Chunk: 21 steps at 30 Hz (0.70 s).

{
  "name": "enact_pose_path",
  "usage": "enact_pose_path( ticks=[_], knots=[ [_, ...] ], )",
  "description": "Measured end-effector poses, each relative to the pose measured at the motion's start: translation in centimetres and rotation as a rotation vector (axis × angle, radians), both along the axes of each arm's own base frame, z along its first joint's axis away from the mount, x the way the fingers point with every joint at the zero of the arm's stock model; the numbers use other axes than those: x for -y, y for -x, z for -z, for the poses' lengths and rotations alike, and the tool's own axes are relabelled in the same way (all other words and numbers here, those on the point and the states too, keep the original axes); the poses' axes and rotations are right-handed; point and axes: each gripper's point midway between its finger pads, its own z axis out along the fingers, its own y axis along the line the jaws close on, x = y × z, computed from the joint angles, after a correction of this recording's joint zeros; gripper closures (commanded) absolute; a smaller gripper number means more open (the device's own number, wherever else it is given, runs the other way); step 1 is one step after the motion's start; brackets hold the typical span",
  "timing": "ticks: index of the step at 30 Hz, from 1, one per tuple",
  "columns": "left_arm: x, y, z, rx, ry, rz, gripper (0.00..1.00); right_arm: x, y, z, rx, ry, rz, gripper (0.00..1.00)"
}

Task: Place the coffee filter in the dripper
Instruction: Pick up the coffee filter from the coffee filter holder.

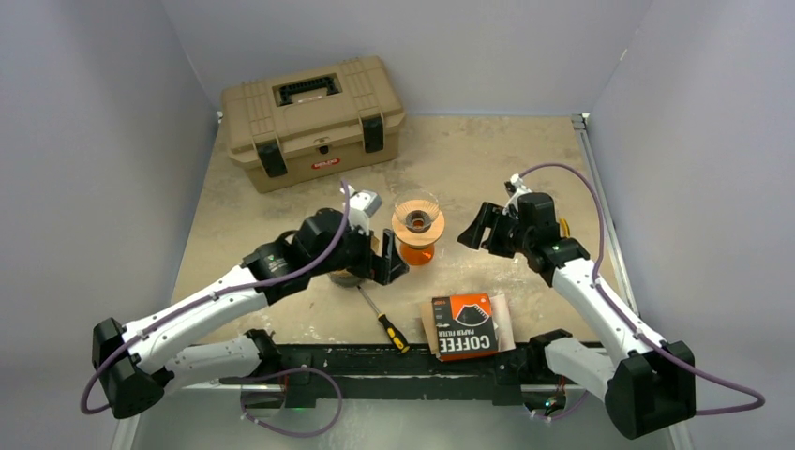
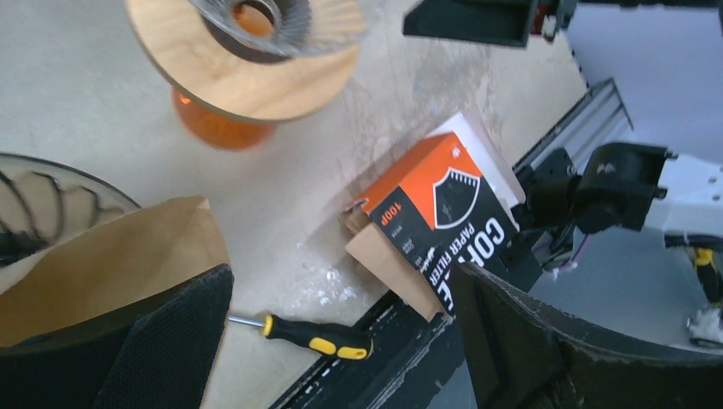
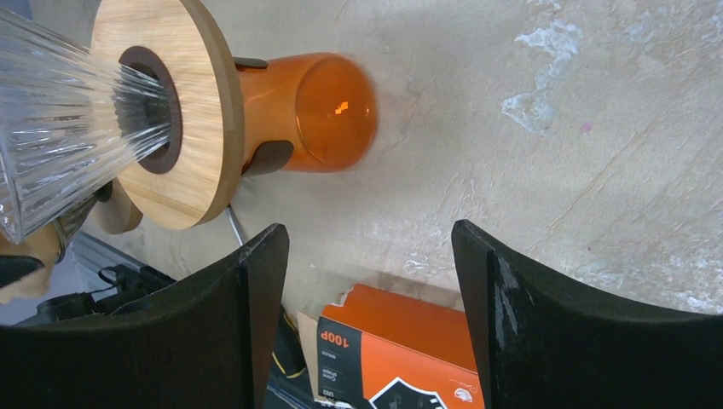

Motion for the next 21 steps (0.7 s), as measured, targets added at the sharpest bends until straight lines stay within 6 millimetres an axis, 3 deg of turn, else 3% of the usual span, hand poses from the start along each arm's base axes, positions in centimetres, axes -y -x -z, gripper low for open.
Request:
enact_pose_path(
  ticks=[6, 10, 21],
  knots=[
    [2.6, 3.2, 2.6, -0.016, -0.075, 0.075, 0.03, -0.4, 0.0, 0.8, -0.028, -0.009, -0.017, 0.27],
    [3.3, 4.9, 4.5, -0.035, -0.092, 0.089, 0.05, -0.4, 0.0, 1.1, -0.038, -0.008, -0.018, 0.27],
    [5.4, 7.2, 8.3, -0.082, -0.09, 0.085, 0.16, -0.5, 0.0, 1.3, -0.046, -0.006, -0.019, 0.27]
  ],
)
